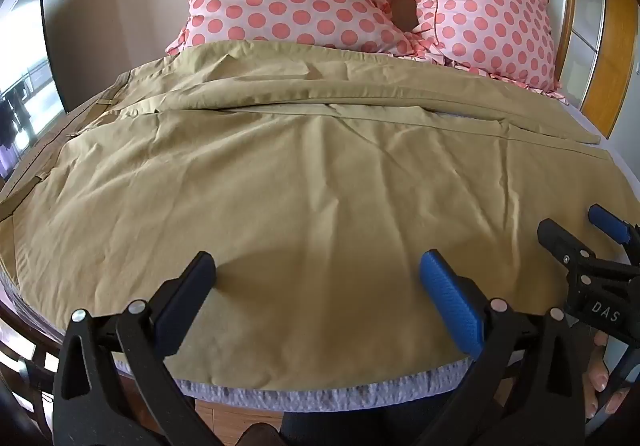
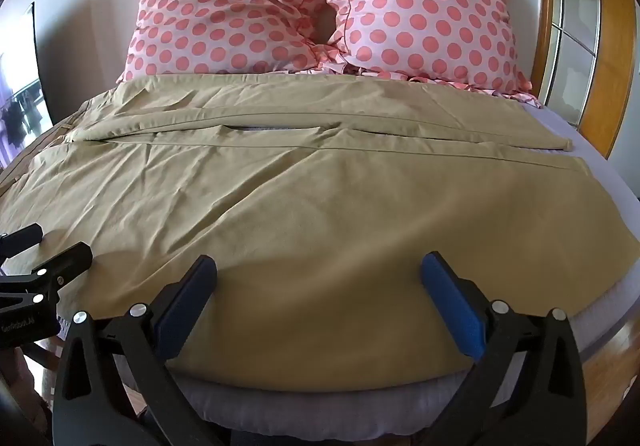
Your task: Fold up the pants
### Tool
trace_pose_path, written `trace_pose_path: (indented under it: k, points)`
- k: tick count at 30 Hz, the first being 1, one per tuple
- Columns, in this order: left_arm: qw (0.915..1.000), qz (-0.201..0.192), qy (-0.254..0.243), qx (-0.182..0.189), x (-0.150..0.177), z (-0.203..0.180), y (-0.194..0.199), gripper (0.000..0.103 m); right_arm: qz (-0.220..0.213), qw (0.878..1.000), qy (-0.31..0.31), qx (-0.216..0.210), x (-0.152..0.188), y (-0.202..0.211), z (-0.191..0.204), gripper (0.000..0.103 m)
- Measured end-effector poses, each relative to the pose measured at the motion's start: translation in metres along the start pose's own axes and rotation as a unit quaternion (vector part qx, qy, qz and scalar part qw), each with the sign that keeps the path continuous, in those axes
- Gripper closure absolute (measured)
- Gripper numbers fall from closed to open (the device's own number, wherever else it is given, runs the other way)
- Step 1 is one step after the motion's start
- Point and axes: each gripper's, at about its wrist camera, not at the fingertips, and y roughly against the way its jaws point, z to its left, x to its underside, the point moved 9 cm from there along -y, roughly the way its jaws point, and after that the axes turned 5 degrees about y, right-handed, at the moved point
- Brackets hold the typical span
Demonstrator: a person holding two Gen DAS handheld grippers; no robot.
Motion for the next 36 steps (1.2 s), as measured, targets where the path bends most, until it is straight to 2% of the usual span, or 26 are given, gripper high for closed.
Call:
trace_pose_path:
  k: [36]
  points:
    - [1.0,-0.006,0.0,0.0,-0.001,0.0,0.0005,0.002,-0.001,1.0,0.003,0.002,-0.0008,0.0005,-0.0009,0.001]
